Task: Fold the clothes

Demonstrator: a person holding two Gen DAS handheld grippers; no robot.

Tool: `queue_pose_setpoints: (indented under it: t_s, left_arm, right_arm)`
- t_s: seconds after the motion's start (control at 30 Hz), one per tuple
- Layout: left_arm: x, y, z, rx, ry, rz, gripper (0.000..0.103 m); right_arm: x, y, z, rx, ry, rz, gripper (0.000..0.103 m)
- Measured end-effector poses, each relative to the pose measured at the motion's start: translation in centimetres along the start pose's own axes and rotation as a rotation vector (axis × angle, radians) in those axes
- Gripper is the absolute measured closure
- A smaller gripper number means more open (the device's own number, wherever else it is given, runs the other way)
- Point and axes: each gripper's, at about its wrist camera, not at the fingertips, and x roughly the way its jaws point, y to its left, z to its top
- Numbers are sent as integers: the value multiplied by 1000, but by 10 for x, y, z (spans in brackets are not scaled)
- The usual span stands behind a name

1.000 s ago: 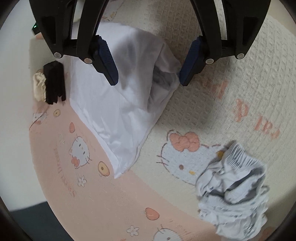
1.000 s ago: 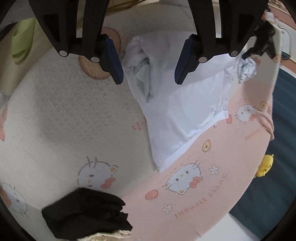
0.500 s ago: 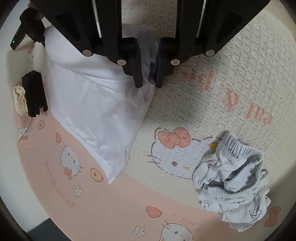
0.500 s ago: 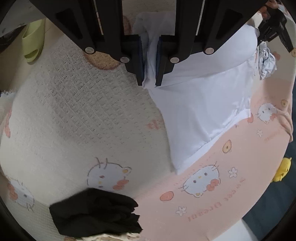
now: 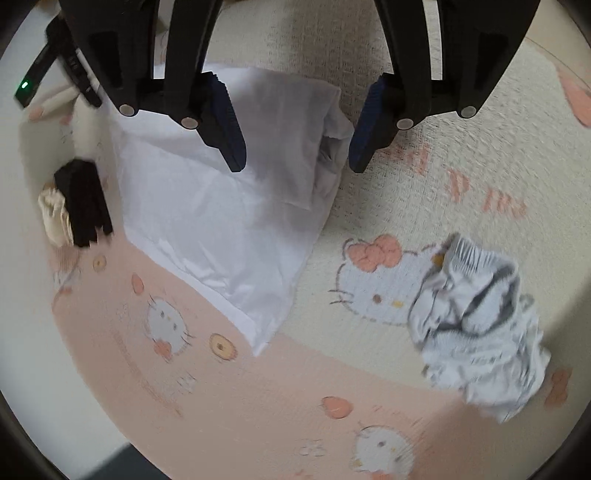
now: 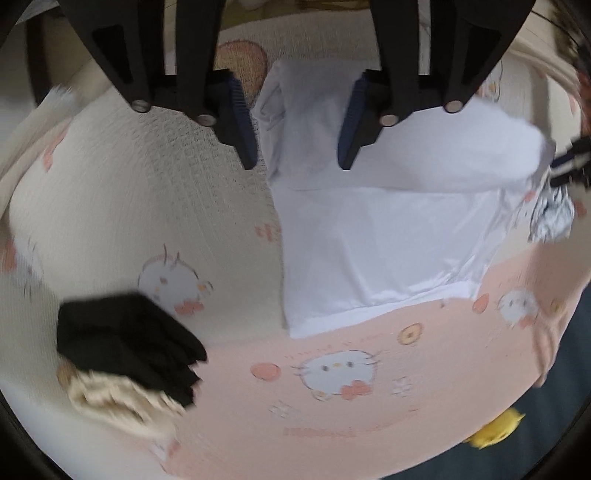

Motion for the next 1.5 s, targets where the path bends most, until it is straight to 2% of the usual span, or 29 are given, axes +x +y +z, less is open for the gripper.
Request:
queue_pose_setpoints:
  t_s: [0.17, 0.3, 0.4, 0.5, 0.6, 0.73, 0.87, 1.0, 1.17, 1.37, 1.4, 1.5]
  left_arm:
    - [-9, -21, -4, 152, -15, 57, 48]
    - [-10, -41, -12, 352, -42, 160, 48]
    - [-9, -50, -18, 485, -11, 211, 48]
    - [-14, -60, -29, 631, -14, 236, 48]
    - [-18, -65, -36, 712, -15, 231, 48]
    - [-9, -72, -51, 858, 22, 275, 48]
    - [3, -73, -75, 1040, 84, 293, 48]
    - [13, -71, -101, 1225, 37, 423, 48]
    - [22, -67, -113, 1332, -8, 504, 48]
    - [43, -67, -141, 1641, -144, 669, 48]
    - [46, -66, -145, 1664, -152, 682, 48]
    - [54, -63, -147, 1649, -131, 683, 48]
  right_arm:
    - [-18, 13, 3, -92, -23, -32, 51]
    - [-26, 23, 6, -179, -44, -110, 50]
    - [-29, 27, 6, -225, -20, -156, 50]
    - [-31, 29, 8, -281, -1, -165, 49]
    - [-37, 35, 8, -343, -6, -175, 49]
    - [-41, 48, 2, -437, -1, -173, 42]
    - [-37, 64, -11, -554, 15, -192, 41]
    - [-24, 82, -31, -727, 43, -253, 41]
    - [-4, 94, -61, -927, 87, -342, 41]
    - [10, 96, -87, -1091, 91, -471, 40]
    - [13, 96, -90, -1112, 90, -489, 40]
    - [20, 95, -98, -1169, 89, -536, 39]
